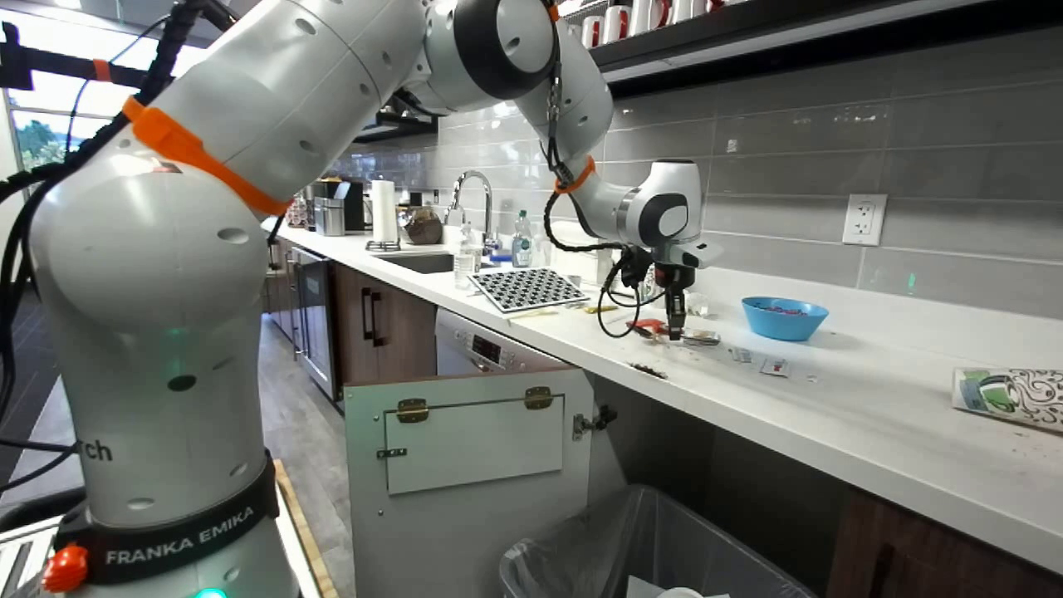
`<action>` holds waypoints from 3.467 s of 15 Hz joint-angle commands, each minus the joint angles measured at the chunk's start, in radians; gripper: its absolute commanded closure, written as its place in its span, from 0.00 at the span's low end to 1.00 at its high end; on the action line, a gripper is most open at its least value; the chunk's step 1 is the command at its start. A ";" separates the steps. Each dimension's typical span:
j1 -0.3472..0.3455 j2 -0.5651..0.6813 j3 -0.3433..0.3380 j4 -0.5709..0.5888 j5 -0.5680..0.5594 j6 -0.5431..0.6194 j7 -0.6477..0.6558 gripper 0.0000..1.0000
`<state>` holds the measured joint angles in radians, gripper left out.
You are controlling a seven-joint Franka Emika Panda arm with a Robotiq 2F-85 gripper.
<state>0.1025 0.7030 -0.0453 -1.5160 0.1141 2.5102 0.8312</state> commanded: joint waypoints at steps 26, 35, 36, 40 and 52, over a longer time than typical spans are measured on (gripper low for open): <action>-0.135 0.027 0.192 -0.027 0.270 0.193 -0.520 0.97; -0.071 0.025 0.108 -0.020 0.221 0.183 -0.450 0.97; -0.052 0.028 0.086 -0.016 0.207 0.175 -0.429 0.97; 0.047 0.033 -0.033 -0.003 0.119 0.085 -0.290 0.97; 0.067 0.019 -0.021 0.025 0.064 -0.016 -0.223 0.97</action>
<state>0.1865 0.7262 -0.0915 -1.4908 0.1748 2.5039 0.6155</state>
